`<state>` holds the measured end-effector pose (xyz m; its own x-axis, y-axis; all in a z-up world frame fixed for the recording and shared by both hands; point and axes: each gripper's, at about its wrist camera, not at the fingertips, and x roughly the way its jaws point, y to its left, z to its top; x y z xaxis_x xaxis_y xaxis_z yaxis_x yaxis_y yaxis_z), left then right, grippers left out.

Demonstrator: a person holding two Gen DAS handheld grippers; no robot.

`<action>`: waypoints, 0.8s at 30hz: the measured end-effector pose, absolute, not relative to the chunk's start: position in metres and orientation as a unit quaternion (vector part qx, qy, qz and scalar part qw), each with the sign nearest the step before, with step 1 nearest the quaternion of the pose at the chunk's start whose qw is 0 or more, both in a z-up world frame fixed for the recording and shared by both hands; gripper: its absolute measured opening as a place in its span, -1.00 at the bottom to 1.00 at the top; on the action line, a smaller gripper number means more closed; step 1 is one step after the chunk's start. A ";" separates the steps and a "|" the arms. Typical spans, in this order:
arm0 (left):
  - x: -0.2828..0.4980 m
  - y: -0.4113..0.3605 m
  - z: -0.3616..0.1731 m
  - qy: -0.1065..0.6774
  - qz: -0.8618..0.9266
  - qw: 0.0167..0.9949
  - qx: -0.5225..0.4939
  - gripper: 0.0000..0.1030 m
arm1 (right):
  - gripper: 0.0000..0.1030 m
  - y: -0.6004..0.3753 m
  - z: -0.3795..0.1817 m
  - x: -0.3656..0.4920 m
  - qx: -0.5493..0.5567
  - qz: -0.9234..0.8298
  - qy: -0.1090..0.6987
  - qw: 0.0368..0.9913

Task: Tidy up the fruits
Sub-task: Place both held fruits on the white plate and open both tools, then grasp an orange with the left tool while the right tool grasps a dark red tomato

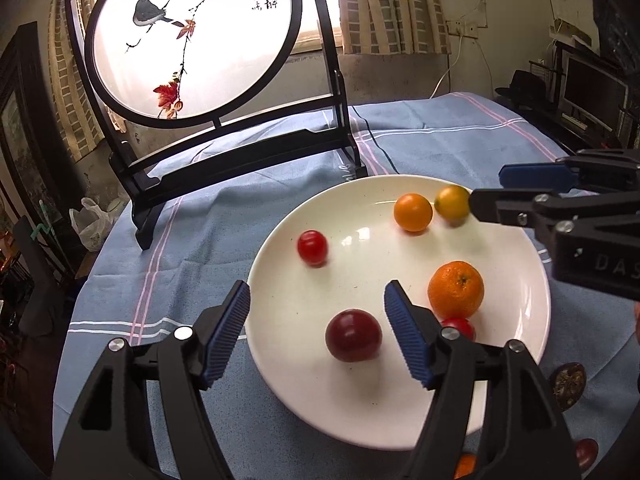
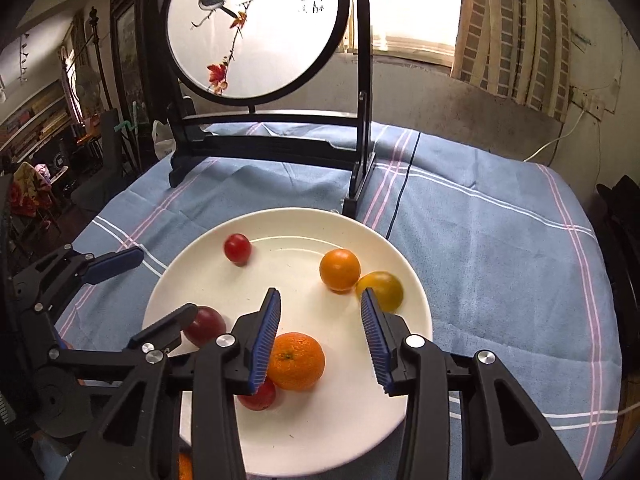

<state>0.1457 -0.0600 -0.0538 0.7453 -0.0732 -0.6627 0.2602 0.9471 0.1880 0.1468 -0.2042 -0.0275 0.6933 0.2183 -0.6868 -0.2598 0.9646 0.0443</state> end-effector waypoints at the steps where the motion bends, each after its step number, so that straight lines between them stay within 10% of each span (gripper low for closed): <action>1: 0.143 -0.060 -0.052 0.343 -0.090 0.925 0.134 0.32 | -0.18 -0.205 -0.021 0.140 -0.028 0.133 0.364 0.922; 24: -0.034 0.004 -0.031 0.309 -0.164 0.923 0.160 0.66 | 0.13 -0.202 -0.033 -0.083 -0.126 0.186 0.345 0.911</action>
<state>-0.0341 0.0040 -0.0313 0.7553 -0.2049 -0.6225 0.4023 0.8948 0.1935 -0.0828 -0.2023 -0.0331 0.6921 0.2528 -0.6761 -0.4264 0.8990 -0.1003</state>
